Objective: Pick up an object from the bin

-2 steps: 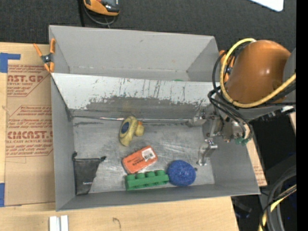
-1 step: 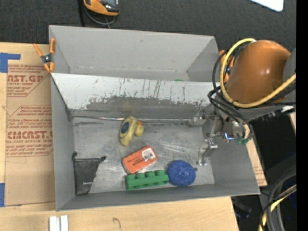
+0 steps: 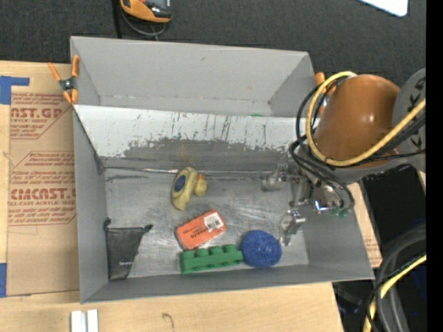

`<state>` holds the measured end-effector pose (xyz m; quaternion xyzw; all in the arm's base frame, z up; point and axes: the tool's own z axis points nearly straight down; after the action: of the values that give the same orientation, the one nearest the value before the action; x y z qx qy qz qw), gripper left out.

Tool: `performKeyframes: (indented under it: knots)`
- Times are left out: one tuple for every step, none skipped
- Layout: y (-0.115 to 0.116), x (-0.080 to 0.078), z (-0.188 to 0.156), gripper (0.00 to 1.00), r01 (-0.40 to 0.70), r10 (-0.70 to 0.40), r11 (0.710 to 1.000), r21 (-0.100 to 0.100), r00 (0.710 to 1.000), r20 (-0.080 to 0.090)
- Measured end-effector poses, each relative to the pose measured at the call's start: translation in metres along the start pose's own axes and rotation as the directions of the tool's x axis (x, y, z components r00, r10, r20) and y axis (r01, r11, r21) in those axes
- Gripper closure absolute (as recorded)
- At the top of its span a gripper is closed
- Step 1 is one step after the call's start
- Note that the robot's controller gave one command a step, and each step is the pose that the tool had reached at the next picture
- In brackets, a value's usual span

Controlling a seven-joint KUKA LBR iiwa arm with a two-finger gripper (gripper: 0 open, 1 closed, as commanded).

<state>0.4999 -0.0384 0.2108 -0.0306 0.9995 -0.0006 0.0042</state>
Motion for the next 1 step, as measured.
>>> performKeyframes:
  knots:
    - [0.0059, 0.0000, 0.0434, 0.00, 0.048, -0.048, 0.999, -0.002, 0.999, -0.006]
